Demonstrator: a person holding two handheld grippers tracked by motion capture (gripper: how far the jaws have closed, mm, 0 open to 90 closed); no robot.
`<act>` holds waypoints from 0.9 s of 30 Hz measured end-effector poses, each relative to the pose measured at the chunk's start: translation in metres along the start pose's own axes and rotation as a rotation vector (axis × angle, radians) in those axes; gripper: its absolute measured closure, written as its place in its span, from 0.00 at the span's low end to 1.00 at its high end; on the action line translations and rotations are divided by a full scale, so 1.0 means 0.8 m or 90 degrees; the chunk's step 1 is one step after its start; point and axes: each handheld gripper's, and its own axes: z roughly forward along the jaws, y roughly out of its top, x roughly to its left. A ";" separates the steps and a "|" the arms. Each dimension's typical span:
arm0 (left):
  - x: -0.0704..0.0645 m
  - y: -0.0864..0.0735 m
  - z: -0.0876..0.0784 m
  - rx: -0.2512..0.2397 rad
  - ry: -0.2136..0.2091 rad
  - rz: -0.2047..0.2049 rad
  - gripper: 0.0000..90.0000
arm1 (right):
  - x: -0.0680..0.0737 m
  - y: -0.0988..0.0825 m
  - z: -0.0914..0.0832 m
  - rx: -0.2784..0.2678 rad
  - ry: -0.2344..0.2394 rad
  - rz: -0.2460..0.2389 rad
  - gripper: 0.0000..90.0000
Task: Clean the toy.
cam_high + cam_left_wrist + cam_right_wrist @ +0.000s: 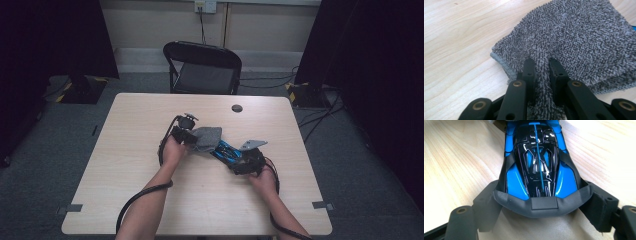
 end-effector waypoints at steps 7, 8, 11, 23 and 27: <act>0.012 -0.007 -0.005 -0.001 0.016 -0.008 0.86 | 0.000 0.000 0.000 0.000 0.000 0.000 0.26; 0.014 -0.008 -0.006 -0.003 0.018 -0.011 0.86 | 0.000 0.000 0.000 0.000 0.000 0.000 0.26; 0.020 -0.011 -0.009 -0.004 0.025 -0.017 0.86 | 0.000 0.000 0.000 0.000 0.000 0.000 0.26; 0.048 -0.027 -0.026 -0.012 0.048 -0.036 0.86 | 0.000 0.000 0.000 0.000 0.000 0.000 0.26; 0.058 -0.030 -0.038 -0.022 0.050 -0.043 0.86 | 0.000 0.000 0.000 0.000 0.000 0.000 0.26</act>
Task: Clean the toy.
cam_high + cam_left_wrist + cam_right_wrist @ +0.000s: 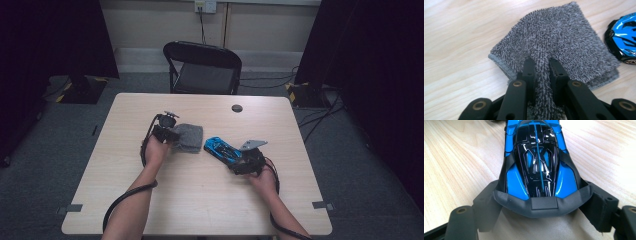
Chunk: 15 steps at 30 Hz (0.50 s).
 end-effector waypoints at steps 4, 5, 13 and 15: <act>0.005 0.001 -0.014 -0.021 -0.005 -0.005 0.86 | 0.000 0.000 0.000 0.000 0.000 0.000 0.26; 0.005 0.002 -0.018 -0.027 -0.007 -0.003 0.86 | 0.000 0.000 0.000 0.000 0.000 0.000 0.26; -0.006 0.012 -0.043 -0.061 -0.041 0.008 0.86 | 0.000 0.000 0.000 0.000 0.000 0.000 0.26; -0.013 0.015 -0.047 -0.066 -0.049 0.019 0.86 | 0.000 0.000 0.000 0.000 0.000 0.000 0.26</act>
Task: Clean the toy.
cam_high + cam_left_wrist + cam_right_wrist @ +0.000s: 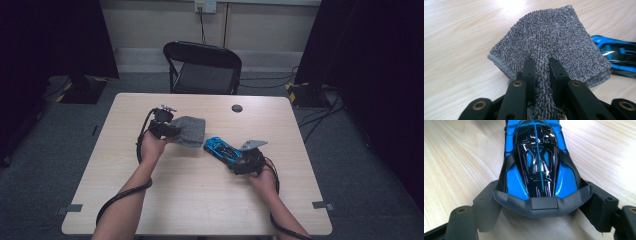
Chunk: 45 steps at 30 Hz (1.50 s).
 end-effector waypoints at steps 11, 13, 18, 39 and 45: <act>-0.044 0.016 -0.002 -0.014 -0.043 0.052 0.86 | 0.000 0.000 0.000 0.000 0.000 0.000 0.26; -0.052 0.018 0.000 -0.013 -0.051 0.061 0.86 | 0.000 0.000 0.000 0.000 0.001 0.001 0.26; -0.072 0.022 0.004 -0.020 -0.074 0.072 0.86 | 0.000 0.000 0.000 0.000 0.001 0.001 0.26; -0.141 0.028 0.037 0.007 -0.111 0.144 0.86 | 0.000 0.000 0.000 0.000 0.000 0.000 0.26; -0.153 0.026 0.049 0.018 -0.122 0.153 0.86 | 0.000 0.000 0.000 0.000 0.000 0.000 0.26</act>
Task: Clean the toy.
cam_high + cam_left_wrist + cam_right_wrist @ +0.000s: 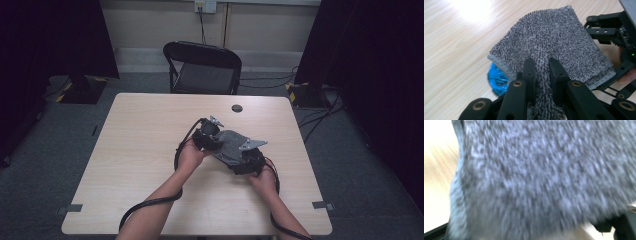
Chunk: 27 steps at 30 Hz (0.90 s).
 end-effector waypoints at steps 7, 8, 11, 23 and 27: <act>-0.003 -0.001 0.012 0.011 0.000 -0.004 0.86 | 0.000 0.000 0.000 0.000 0.000 0.000 0.26; -0.003 -0.002 0.015 0.015 0.001 -0.006 0.86 | 0.000 0.000 0.000 0.000 0.000 0.000 0.26; -0.001 -0.005 0.020 0.023 -0.002 -0.009 0.86 | 0.000 0.000 0.000 0.000 0.000 0.000 0.26; 0.005 -0.007 0.028 0.039 0.016 -0.001 0.86 | 0.000 0.000 0.000 0.000 0.000 0.000 0.26; 0.009 -0.007 0.027 0.041 0.025 -0.007 0.86 | 0.000 0.000 0.000 0.000 0.000 0.000 0.26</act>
